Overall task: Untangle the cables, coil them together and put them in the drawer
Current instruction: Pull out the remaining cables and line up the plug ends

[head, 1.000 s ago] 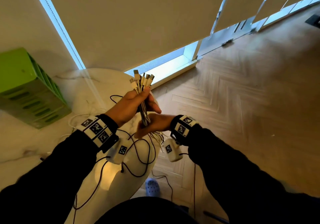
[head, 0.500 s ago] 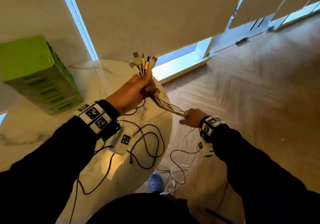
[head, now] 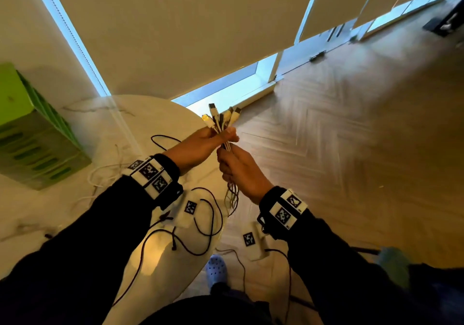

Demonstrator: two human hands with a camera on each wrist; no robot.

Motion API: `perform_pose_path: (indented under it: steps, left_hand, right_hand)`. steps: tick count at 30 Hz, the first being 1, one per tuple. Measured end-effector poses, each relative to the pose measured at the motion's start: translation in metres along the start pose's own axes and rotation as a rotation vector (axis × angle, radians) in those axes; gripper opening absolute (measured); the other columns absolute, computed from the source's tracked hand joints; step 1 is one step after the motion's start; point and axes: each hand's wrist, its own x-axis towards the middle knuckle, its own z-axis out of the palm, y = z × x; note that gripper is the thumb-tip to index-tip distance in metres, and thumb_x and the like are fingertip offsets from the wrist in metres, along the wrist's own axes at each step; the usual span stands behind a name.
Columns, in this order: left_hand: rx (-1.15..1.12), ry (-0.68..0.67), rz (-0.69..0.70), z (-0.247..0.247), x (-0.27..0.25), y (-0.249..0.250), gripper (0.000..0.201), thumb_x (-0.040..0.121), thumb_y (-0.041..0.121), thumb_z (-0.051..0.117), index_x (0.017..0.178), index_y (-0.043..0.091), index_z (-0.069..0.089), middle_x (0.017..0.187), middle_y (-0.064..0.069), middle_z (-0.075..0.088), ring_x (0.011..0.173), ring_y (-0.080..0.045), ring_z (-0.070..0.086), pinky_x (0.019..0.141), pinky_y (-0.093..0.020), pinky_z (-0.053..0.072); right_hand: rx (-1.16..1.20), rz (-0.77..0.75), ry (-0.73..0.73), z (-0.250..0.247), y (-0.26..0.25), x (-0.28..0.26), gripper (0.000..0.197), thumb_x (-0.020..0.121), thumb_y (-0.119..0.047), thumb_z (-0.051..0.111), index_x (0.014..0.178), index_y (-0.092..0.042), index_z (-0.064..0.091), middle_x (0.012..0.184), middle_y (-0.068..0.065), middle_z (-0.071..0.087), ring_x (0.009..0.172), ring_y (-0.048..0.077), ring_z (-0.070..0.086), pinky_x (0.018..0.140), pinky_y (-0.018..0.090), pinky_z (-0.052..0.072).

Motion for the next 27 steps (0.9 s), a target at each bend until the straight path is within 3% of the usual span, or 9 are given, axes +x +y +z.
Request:
perform_pose_path:
  steps: [2, 4, 9, 11, 13, 17, 21, 24, 27]
  left_hand:
    - [-0.278, -0.064, -0.066, 0.008, 0.002, 0.007, 0.046, 0.089, 0.050, 0.056, 0.111, 0.011, 0.068, 0.111, 0.000, 0.076, 0.102, -0.012, 0.071, 0.090, -0.029, 0.053]
    - [-0.470, -0.080, -0.158, 0.016, 0.007, 0.016, 0.044, 0.084, 0.046, 0.064, 0.109, 0.009, 0.068, 0.113, -0.003, 0.076, 0.101, -0.015, 0.072, 0.088, -0.031, 0.054]
    - [-0.683, -0.010, -0.294, 0.026, 0.027, 0.032, 0.041, 0.073, 0.039, 0.080, 0.103, 0.017, 0.062, 0.078, 0.003, 0.070, 0.101, -0.019, 0.073, 0.098, -0.036, 0.053]
    - [-0.683, 0.038, -0.252, 0.032, 0.034, 0.032, 0.034, 0.074, 0.033, 0.082, 0.095, 0.016, 0.060, 0.059, 0.003, 0.060, 0.096, -0.020, 0.075, 0.086, -0.033, 0.057]
    - [-0.630, 0.110, -0.165, 0.037, 0.039, 0.029, 0.022, 0.086, 0.029, 0.077, 0.094, 0.015, 0.062, 0.056, 0.000, 0.057, 0.096, -0.024, 0.075, 0.083, -0.035, 0.056]
    - [-0.489, 0.095, 0.017, 0.042, 0.040, 0.027, 0.020, 0.097, 0.023, 0.065, 0.110, 0.010, 0.061, 0.093, -0.011, 0.073, 0.090, -0.028, 0.073, 0.084, -0.040, 0.060]
    - [-0.173, 0.041, 0.181, 0.052, 0.043, 0.027, 0.014, 0.097, 0.020, 0.066, 0.104, 0.009, 0.059, 0.092, -0.004, 0.072, 0.078, -0.012, 0.068, 0.074, -0.029, 0.056]
    - [0.015, 0.109, 0.188, 0.067, 0.048, 0.036, 0.033, 0.094, 0.040, 0.068, 0.091, 0.009, 0.059, 0.076, 0.003, 0.067, 0.074, -0.009, 0.065, 0.077, -0.031, 0.055]
    - [-0.050, 0.330, 0.043, 0.071, 0.062, 0.038, 0.056, 0.087, 0.064, 0.063, 0.084, 0.008, 0.057, 0.057, 0.005, 0.056, 0.056, -0.011, 0.054, 0.070, -0.032, 0.052]
  right_hand:
    - [0.046, 0.002, 0.048, -0.006, -0.002, 0.000, 0.025, 0.106, -0.025, 0.041, 0.082, -0.023, 0.048, 0.061, -0.010, 0.036, 0.054, 0.007, 0.030, 0.052, 0.027, 0.025]
    - [0.054, 0.003, 0.083, -0.015, -0.005, 0.000, 0.028, 0.106, -0.021, 0.041, 0.078, -0.020, 0.045, 0.060, -0.009, 0.034, 0.052, 0.006, 0.028, 0.051, 0.026, 0.024]
    - [-0.021, 0.033, 0.081, -0.032, -0.004, -0.001, 0.038, 0.102, -0.017, 0.044, 0.067, -0.030, 0.050, 0.058, -0.008, 0.037, 0.050, 0.007, 0.031, 0.050, 0.027, 0.026]
    - [-0.078, 0.046, 0.043, -0.033, -0.006, -0.002, 0.038, 0.101, -0.020, 0.046, 0.065, -0.031, 0.049, 0.057, -0.008, 0.038, 0.052, 0.009, 0.030, 0.050, 0.027, 0.027]
    - [-0.070, 0.077, -0.009, -0.037, -0.010, -0.001, 0.034, 0.101, -0.020, 0.045, 0.067, -0.024, 0.041, 0.057, -0.008, 0.034, 0.051, 0.009, 0.027, 0.049, 0.027, 0.025]
    - [-0.023, 0.218, -0.118, -0.056, -0.013, 0.005, 0.035, 0.097, -0.017, 0.041, 0.064, -0.023, 0.032, 0.058, -0.005, 0.025, 0.050, 0.012, 0.019, 0.050, 0.029, 0.018]
    - [-0.432, 0.165, -0.098, -0.078, -0.001, 0.020, 0.034, 0.103, -0.030, 0.037, 0.071, -0.022, 0.042, 0.063, -0.002, 0.041, 0.054, 0.013, 0.035, 0.055, 0.030, 0.031]
    - [-0.853, -0.028, -0.119, -0.086, 0.005, 0.032, 0.028, 0.107, -0.029, 0.034, 0.093, -0.015, 0.053, 0.081, 0.010, 0.061, 0.070, 0.022, 0.057, 0.069, 0.035, 0.046]
    - [-0.966, 0.002, -0.140, -0.082, -0.001, 0.036, 0.031, 0.108, -0.029, 0.033, 0.086, -0.012, 0.046, 0.075, 0.009, 0.056, 0.064, 0.019, 0.052, 0.065, 0.032, 0.039]
